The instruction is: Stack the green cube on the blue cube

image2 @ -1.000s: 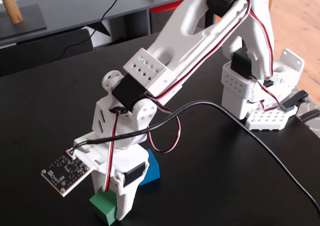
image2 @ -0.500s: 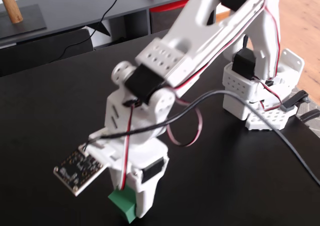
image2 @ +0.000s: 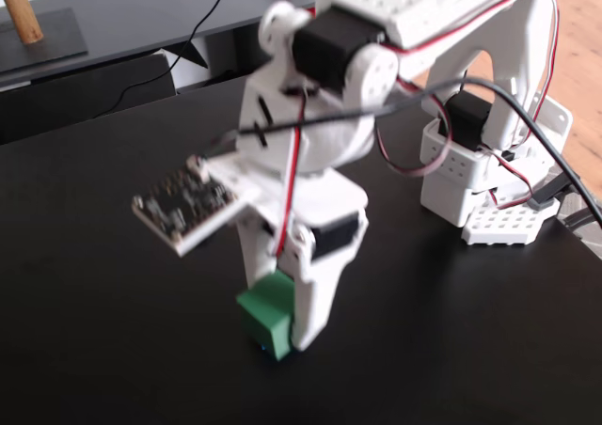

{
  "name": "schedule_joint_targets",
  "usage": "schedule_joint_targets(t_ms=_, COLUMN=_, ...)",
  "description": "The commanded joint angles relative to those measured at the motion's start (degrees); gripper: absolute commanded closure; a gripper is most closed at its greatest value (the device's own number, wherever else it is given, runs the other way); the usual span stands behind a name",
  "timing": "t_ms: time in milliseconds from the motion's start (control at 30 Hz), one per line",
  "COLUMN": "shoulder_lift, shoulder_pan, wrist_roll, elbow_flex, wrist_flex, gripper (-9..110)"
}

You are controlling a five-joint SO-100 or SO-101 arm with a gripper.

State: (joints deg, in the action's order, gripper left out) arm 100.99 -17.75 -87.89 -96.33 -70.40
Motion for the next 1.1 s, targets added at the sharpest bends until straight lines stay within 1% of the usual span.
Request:
schedule_joint_targets(t_ms=0, shoulder_lift=5.45, shoulder_pan=4.92, wrist_roll=-1.49, elbow_flex=5.54, wrist_flex=-0.79, gripper=101)
schedule_joint_targets(t_ms=200, shoulder_lift=4.04, shoulder_pan=11.78, wrist_roll=-5.01, elbow_flex=3.87, wrist_flex=1.23, gripper=101)
schedule_joint_targets(t_ms=433, shoulder_lift=4.31, shoulder_pan=16.79, wrist_roll=-3.78, elbow_flex=-0.62, wrist_flex=2.9, gripper=101)
schedule_joint_targets(t_ms=700, shoulder_lift=10.2, shoulder_pan=16.52, wrist_roll=0.53, elbow_flex=-10.72, wrist_flex=4.22, gripper=101)
schedule_joint_targets(t_ms=900, shoulder_lift=14.24, shoulder_pan=13.8, wrist_roll=4.66, elbow_flex=-13.54, wrist_flex=3.87, gripper=101)
schedule_joint_targets(t_ms=1067, shoulder_lift=17.84, shoulder_pan=11.69, wrist_roll=6.5, elbow_flex=-18.46, wrist_flex=7.21, gripper=101)
